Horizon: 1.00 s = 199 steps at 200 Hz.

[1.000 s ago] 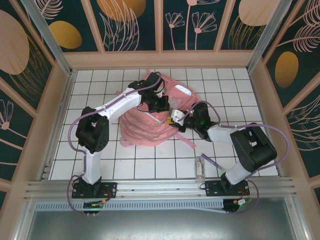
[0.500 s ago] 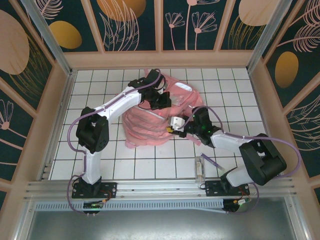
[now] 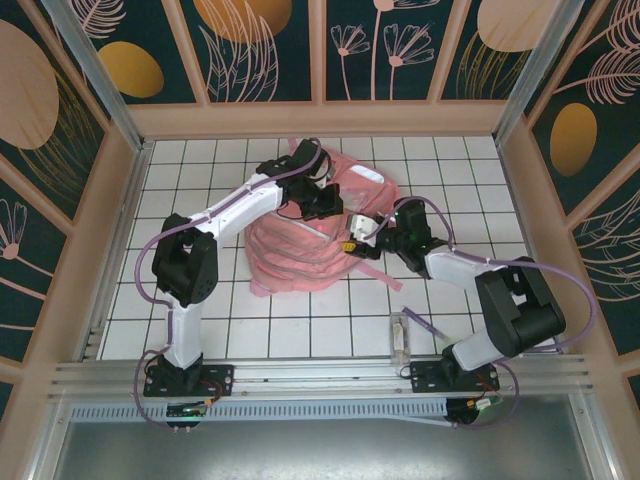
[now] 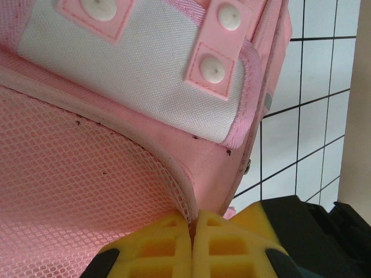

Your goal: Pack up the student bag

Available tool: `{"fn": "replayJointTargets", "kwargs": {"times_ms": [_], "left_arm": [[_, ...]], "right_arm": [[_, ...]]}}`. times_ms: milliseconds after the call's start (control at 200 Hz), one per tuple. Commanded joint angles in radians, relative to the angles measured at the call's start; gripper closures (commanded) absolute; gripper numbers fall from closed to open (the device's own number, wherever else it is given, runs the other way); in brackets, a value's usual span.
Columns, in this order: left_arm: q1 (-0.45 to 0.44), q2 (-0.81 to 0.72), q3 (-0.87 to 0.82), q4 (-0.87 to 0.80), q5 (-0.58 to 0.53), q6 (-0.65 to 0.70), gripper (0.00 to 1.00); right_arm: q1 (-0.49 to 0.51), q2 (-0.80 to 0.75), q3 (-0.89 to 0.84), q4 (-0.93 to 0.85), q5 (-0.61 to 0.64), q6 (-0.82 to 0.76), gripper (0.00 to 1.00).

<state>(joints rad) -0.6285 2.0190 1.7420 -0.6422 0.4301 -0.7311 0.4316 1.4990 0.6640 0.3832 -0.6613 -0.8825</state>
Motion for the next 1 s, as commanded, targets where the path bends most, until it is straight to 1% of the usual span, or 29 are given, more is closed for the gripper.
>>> {"fn": "replayJointTargets", "kwargs": {"times_ms": [0, 75, 155, 275, 375, 445, 490, 596, 676, 856, 926, 991], "left_arm": [[-0.003, -0.05, -0.013, 0.079, 0.08, -0.034, 1.0], [-0.003, -0.056, -0.025, 0.09, 0.08, -0.042, 1.0], [-0.003, -0.057, -0.028, 0.103, 0.08, -0.051, 1.0], [-0.003, -0.053, -0.024, 0.113, 0.075, -0.059, 1.0], [-0.003, -0.045, -0.019, 0.112, 0.06, -0.059, 1.0], [-0.003, -0.04, -0.018, 0.112, 0.046, -0.062, 1.0], [-0.004, -0.038, -0.018, 0.114, 0.037, -0.065, 1.0], [-0.003, -0.033, -0.016, 0.126, 0.016, -0.078, 1.0], [-0.002, -0.028, -0.017, 0.15, 0.009, -0.102, 1.0], [-0.004, -0.013, -0.025, 0.237, 0.027, -0.185, 1.0], [-0.004, -0.01, -0.028, 0.252, 0.017, -0.199, 1.0], [-0.004, -0.006, -0.033, 0.261, 0.014, -0.206, 1.0]], "right_arm": [[0.016, 0.042, 0.054, -0.07, -0.03, -0.024, 0.5], [0.028, 0.067, 0.083, -0.14, -0.026, -0.062, 0.55], [0.049, 0.079, 0.085, -0.174, 0.014, -0.104, 0.59], [0.084, 0.059, 0.063, -0.185, 0.092, -0.16, 0.72], [0.109, 0.015, 0.035, -0.19, 0.144, -0.193, 0.86], [0.11, -0.02, 0.016, -0.191, 0.153, -0.198, 0.91], [0.135, -0.041, 0.007, -0.199, 0.15, -0.194, 0.93], [0.173, -0.079, -0.006, -0.22, 0.134, -0.161, 0.95], [0.21, -0.098, -0.028, -0.202, 0.145, -0.103, 0.94], [0.307, -0.075, -0.072, -0.04, 0.196, 0.097, 0.91], [0.347, -0.05, -0.09, 0.061, 0.235, 0.173, 0.86], [0.383, -0.025, -0.094, 0.134, 0.255, 0.231, 0.83]]}}
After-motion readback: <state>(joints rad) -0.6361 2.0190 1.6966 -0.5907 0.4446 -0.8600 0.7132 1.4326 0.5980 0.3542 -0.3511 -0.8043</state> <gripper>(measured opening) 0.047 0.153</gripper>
